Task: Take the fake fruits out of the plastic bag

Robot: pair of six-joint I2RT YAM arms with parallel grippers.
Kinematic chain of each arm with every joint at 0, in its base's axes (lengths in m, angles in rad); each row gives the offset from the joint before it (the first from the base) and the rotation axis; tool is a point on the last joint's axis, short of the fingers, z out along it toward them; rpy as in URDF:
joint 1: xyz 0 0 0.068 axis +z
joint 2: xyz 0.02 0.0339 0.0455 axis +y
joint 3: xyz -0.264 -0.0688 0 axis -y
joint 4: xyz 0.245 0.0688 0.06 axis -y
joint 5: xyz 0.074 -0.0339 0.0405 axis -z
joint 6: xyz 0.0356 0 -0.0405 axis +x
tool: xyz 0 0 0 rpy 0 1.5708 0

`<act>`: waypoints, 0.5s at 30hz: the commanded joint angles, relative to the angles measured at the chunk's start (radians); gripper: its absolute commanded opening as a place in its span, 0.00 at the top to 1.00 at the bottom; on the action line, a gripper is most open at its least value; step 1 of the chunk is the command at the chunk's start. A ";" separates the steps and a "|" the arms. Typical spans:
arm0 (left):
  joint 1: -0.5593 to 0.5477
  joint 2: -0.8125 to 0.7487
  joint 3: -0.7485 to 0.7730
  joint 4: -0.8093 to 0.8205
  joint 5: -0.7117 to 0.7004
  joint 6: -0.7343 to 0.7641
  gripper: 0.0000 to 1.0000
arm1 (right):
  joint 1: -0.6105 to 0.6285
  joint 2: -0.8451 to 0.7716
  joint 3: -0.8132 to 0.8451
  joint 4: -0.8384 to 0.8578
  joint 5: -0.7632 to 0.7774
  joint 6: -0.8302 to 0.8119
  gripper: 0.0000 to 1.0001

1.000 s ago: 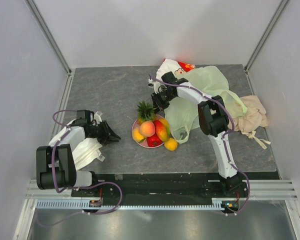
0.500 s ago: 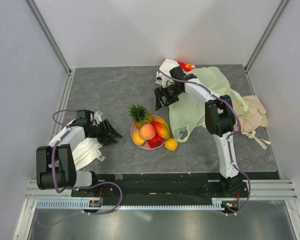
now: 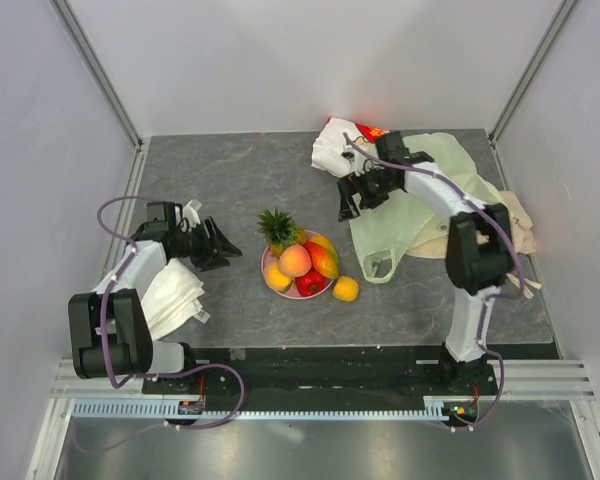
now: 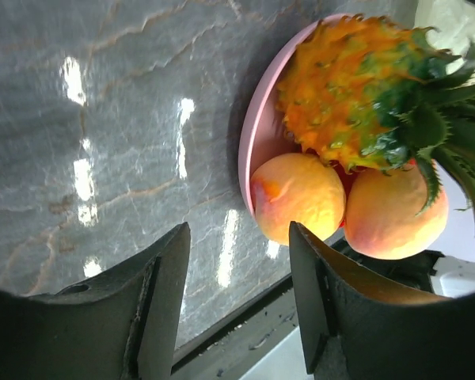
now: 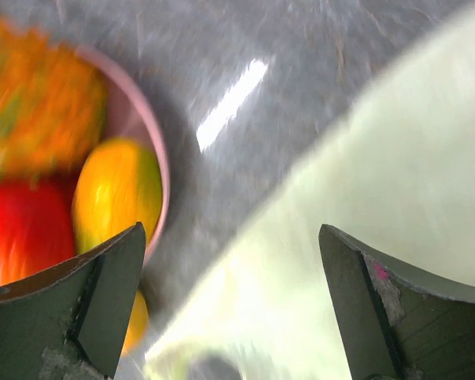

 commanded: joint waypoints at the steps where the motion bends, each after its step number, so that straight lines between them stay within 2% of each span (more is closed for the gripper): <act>1: -0.004 -0.034 0.046 -0.001 -0.017 0.107 0.39 | -0.037 -0.337 -0.213 0.126 -0.116 -0.223 0.02; 4: 0.000 -0.051 0.058 -0.001 -0.039 0.150 0.37 | -0.036 -0.483 -0.340 0.063 -0.216 -0.364 0.02; 5: -0.002 -0.051 0.058 0.000 -0.037 0.158 0.37 | -0.034 -0.533 -0.389 -0.017 -0.238 -0.413 0.02; 8: 0.001 -0.057 0.058 0.003 -0.043 0.178 0.34 | 0.005 -0.630 -0.522 -0.104 -0.244 -0.605 0.02; 10: 0.000 -0.057 0.064 0.004 -0.043 0.187 0.33 | 0.080 -0.704 -0.643 -0.051 -0.206 -0.660 0.02; 13: 0.001 -0.056 0.076 -0.007 -0.043 0.198 0.32 | 0.162 -0.759 -0.777 0.096 -0.123 -0.618 0.02; 15: 0.003 -0.059 0.079 -0.018 -0.042 0.201 0.32 | 0.179 -0.755 -0.808 0.147 -0.083 -0.592 0.02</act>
